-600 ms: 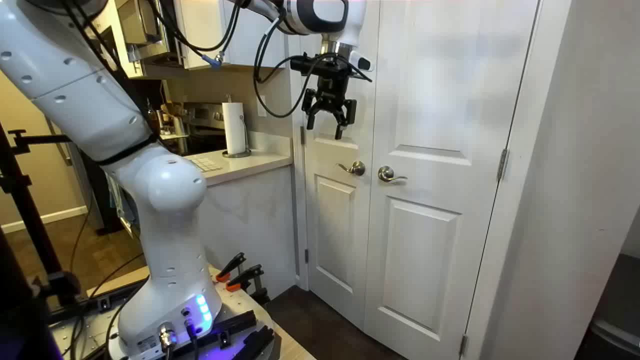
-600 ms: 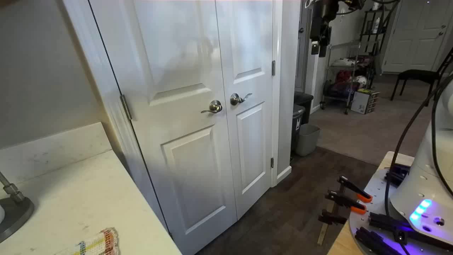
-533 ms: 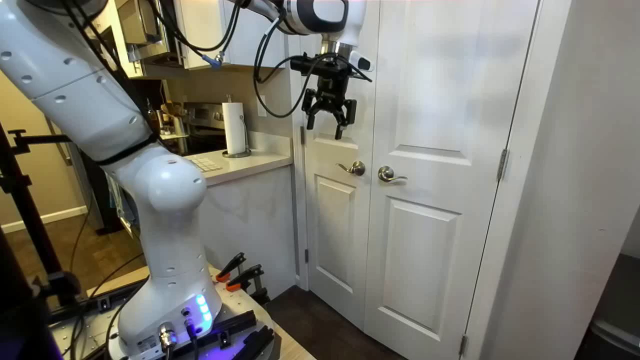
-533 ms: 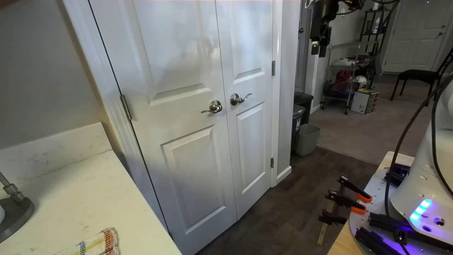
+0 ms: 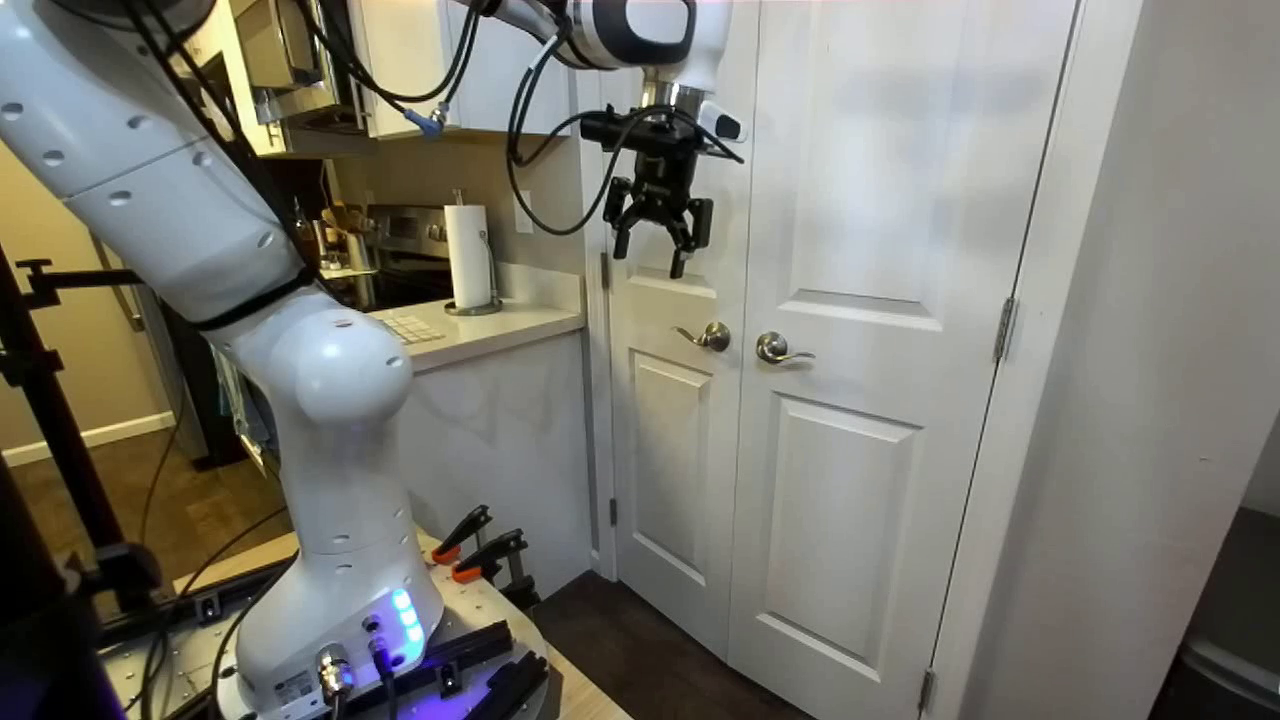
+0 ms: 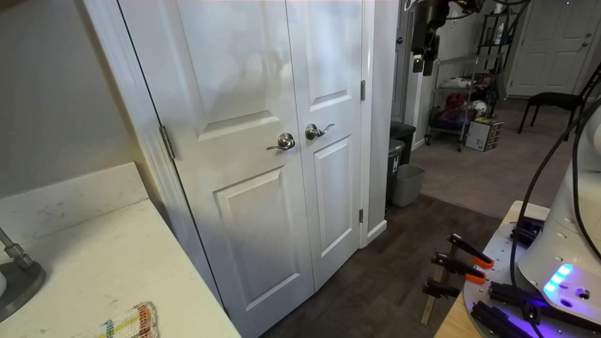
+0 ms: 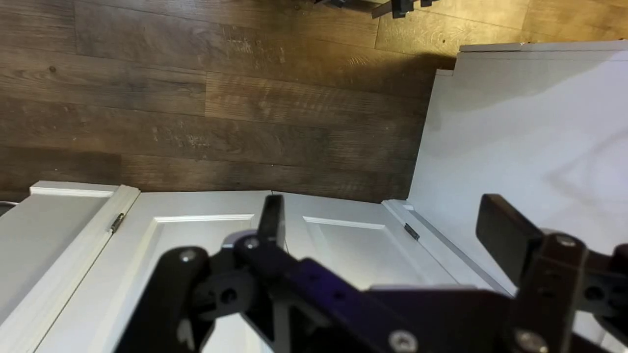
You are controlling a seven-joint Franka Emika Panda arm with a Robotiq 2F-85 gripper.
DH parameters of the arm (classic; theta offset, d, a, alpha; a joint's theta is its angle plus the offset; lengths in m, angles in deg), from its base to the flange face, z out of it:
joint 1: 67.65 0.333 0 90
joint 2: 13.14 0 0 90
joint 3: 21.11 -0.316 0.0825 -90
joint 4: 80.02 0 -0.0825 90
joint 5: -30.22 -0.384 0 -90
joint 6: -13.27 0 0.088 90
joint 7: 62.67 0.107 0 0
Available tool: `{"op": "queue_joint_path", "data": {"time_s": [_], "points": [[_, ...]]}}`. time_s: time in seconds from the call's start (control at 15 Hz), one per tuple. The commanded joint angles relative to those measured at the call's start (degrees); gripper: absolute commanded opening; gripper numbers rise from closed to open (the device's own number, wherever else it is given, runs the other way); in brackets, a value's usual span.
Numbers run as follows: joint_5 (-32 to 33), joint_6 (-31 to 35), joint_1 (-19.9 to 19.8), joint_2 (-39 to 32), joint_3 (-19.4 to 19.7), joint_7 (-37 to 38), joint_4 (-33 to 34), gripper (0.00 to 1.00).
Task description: Open the closet door
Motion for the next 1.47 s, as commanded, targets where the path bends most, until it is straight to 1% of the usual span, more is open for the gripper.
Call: {"op": "queue_joint_path", "data": {"time_s": [0.0,0.2,0.47,0.73,1.0,1.13,1.27,1.33,1.4], "points": [[-1.28,2.08,-0.61,-3.18,-2.46,-1.34,1.33,1.00],[-2.25,6.06,1.26,-6.58,-5.06,-1.65,2.39,1.00],[-2.15,13.84,3.10,-12.92,-10.07,0.55,5.49,1.00],[-2.05,20.65,2.77,-19.81,-13.76,7.08,10.10,1.00],[-2.10,24.60,2.04,-24.54,-15.18,18.40,13.71,1.00],[-1.81,25.31,2.03,-26.06,-15.48,22.13,14.96,1.00],[-1.90,23.38,2.20,-26.72,-15.75,19.64,15.91,1.00],[-0.89,24.19,2.11,-25.77,-15.81,20.19,14.59,1.00],[-0.88,24.18,2.14,-26.09,-15.95,20.20,14.78,1.00]]}}
